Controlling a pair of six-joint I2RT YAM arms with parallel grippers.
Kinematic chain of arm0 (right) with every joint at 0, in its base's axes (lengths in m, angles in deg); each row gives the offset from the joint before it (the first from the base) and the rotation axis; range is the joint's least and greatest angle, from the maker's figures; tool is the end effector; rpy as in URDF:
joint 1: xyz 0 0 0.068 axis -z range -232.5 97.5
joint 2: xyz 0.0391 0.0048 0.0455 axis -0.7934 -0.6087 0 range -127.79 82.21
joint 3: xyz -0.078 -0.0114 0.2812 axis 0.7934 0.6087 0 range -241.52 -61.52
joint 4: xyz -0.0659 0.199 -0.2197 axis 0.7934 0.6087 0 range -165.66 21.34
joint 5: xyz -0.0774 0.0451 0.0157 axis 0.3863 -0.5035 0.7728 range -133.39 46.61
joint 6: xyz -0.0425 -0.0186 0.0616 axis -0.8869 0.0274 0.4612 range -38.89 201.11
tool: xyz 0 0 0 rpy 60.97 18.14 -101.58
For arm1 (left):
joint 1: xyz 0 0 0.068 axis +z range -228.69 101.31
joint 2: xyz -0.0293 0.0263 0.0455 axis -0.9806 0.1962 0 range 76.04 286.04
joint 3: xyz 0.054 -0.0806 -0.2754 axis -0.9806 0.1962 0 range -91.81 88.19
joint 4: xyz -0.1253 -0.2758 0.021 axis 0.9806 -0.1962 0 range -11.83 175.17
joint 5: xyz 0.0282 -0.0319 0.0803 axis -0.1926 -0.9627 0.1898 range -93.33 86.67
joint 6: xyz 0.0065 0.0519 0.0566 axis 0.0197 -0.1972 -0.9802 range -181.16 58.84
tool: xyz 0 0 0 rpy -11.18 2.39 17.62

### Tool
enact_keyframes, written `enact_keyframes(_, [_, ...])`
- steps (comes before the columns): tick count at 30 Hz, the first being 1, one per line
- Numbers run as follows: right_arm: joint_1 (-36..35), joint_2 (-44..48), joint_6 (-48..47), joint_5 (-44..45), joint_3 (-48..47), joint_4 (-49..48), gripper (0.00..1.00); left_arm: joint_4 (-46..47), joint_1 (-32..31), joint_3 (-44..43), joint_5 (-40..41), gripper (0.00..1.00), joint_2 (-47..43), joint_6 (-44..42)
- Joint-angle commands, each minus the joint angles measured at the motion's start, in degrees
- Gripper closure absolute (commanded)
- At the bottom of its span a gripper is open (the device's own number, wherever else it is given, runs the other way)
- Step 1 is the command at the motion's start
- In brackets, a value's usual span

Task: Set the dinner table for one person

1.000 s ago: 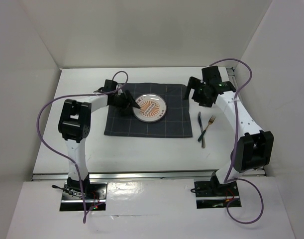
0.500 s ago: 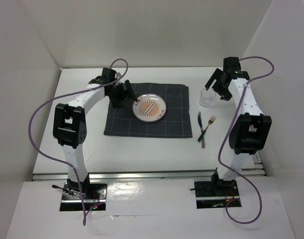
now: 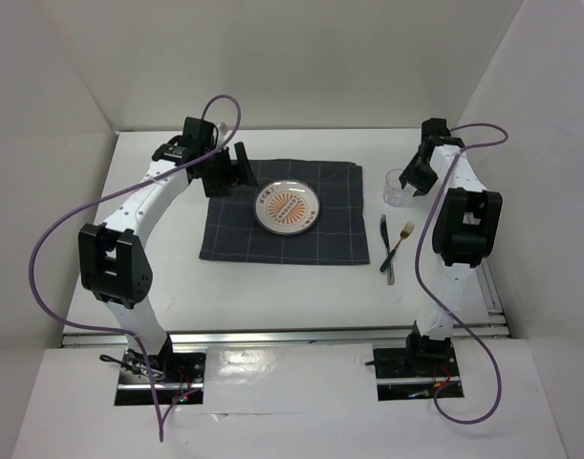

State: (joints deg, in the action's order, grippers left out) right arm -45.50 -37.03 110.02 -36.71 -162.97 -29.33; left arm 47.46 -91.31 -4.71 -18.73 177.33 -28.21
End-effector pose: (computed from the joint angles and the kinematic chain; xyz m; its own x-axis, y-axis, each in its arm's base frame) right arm 0.5087 -0.0702 0.2045 -0.6988 0.5695 -0.4327 0.5818 0.8045 0.1193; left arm 0.4509 -0.1189 0.3100 -0.8024 -0.3575 -0.4778 -0.0547 0.8414 -0.5377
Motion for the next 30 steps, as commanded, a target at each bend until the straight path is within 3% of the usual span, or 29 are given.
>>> enact_keyframes(1, [1.2,-0.5,1.2,-1.3,-3.5,-1.8,0.53,-0.2,-1.5,0.6,-0.9,0.02,-2.3,-1.9])
enact_keyframes(3, [1.2,-0.5,1.8,-1.9,-3.5,-1.8,0.71,-0.2,-1.5,0.0,-0.2,0.02,-2.3,-2.6])
enact_keyframes(5, [1.2,1.2,1.8,-2.5,-3.5,-2.6,0.97,-0.2,-2.1,0.0,0.5,0.02,-2.3,-2.6])
enact_keyframes(6, [1.2,2.8,1.0,-3.0,-3.5,-3.4,1.00,-0.2,-2.1,0.0,0.5,0.02,-1.8,-2.6])
enact_keyframes(11, [-3.0,6.4,-2.4,-3.5,-6.3,-5.6,1.00,1.5,-2.1,0.6,1.2,0.04,-1.8,-2.6])
enact_keyframes(19, [-13.3,-1.8,-4.4,-3.5,-20.7,2.0,1.00,2.6,-1.5,0.0,1.8,0.04,-0.8,-1.5])
enact_keyframes(30, [-15.9,-11.5,-4.9,-3.4,-30.5,6.0,1.00,3.3,-1.5,1.2,1.2,0.04,-2.4,0.7])
